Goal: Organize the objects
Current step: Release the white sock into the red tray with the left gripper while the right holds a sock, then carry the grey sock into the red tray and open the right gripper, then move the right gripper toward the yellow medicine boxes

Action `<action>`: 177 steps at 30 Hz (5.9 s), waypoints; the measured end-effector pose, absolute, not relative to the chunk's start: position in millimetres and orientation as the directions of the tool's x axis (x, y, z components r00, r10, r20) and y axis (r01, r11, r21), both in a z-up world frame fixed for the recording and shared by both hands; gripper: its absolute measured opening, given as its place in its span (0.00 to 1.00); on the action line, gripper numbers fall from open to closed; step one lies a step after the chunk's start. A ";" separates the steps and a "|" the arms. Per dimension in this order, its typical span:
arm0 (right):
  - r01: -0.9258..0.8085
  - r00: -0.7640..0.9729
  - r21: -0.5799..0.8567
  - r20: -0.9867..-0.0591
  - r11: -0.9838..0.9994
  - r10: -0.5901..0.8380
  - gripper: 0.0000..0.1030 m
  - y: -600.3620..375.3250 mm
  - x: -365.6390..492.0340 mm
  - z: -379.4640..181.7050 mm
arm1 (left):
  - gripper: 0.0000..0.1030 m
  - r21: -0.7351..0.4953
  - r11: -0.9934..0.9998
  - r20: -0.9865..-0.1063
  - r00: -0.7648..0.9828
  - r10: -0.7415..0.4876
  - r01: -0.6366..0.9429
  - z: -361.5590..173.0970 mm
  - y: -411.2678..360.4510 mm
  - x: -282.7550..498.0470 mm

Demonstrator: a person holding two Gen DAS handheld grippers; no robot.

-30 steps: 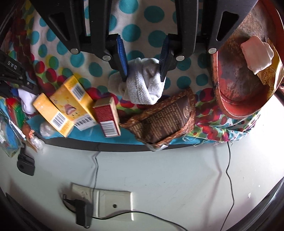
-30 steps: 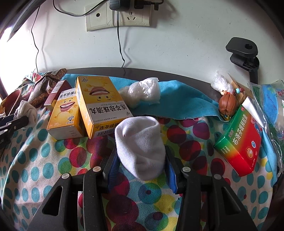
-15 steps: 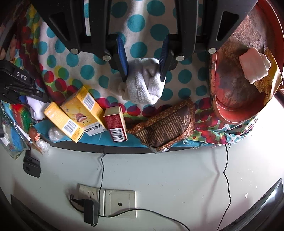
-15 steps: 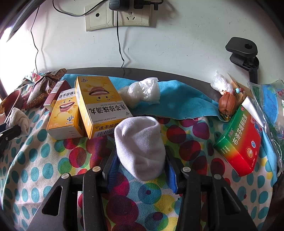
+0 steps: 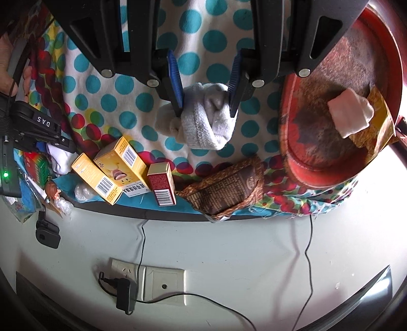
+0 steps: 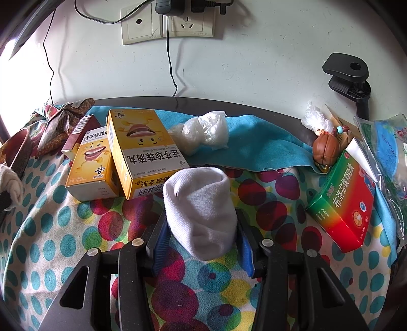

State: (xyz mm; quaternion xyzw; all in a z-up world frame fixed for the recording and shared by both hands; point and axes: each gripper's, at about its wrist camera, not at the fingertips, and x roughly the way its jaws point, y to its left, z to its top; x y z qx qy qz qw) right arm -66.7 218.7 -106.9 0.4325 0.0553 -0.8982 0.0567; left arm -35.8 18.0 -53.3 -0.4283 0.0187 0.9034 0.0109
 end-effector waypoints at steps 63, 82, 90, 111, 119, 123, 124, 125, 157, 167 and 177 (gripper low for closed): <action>0.135 -0.632 -0.121 -0.775 -0.983 0.008 0.48 207.3 -67.0 -96.7 | 0.45 0.012 -0.909 -0.800 -0.542 -0.260 0.417 -66.0 -238.6 35.6; 0.076 -0.606 -0.032 -0.795 -0.997 -0.021 0.40 221.2 -73.2 -94.3 | 0.50 0.047 -0.997 -0.706 -0.704 -0.077 0.062 -48.1 -168.5 51.0; 0.089 -0.652 -0.027 -0.757 -0.996 -0.038 0.40 217.5 -53.3 -58.3 | 0.50 0.067 -0.997 -0.724 -0.689 -0.020 -0.041 -51.9 -151.2 52.5; 0.620 -0.453 -0.008 -0.820 -0.784 -0.350 0.40 -75.5 -34.8 -45.1 | 0.50 -0.111 -0.986 -0.704 -0.710 -0.009 0.123 -37.5 -231.0 61.1; 0.609 -0.440 -0.070 -0.859 -0.790 -0.263 0.40 -108.7 -51.9 -66.8 | 0.50 -0.146 -0.981 -0.711 -0.703 0.013 0.129 -39.3 -236.3 58.6; 0.602 -0.441 -0.076 -0.862 -0.795 -0.252 0.40 -122.1 -61.4 -77.5 | 0.50 -0.143 -0.983 -0.715 -0.699 0.022 0.115 -40.1 -231.9 57.4; 0.601 -0.440 -0.077 -0.863 -0.795 -0.249 0.40 -125.0 -62.2 -79.5 | 0.50 -0.142 -0.983 -0.716 -0.698 0.022 0.115 -40.3 -231.6 57.0; 0.601 -0.439 -0.075 -0.863 -0.796 -0.250 0.40 -126.3 -63.6 -81.1 | 0.50 -0.142 -0.983 -0.716 -0.697 0.023 0.114 -40.3 -231.3 56.7; 0.170 -0.635 -0.184 -0.772 -0.968 0.035 0.57 181.6 -64.5 -42.2 | 0.50 -0.150 -0.988 -0.717 -0.683 0.140 -0.045 -35.9 -177.2 56.3; 0.215 -0.595 -0.197 -0.803 -0.957 0.032 0.56 189.4 -94.8 -76.1 | 0.50 -0.164 -0.979 -0.740 -0.642 0.203 -0.120 -41.5 -149.2 55.7; 0.254 -0.604 -0.195 -0.797 -0.947 0.002 0.56 183.3 -130.1 -91.0 | 0.50 -0.163 -0.970 -0.780 -0.579 0.238 -0.179 -45.0 -111.0 43.4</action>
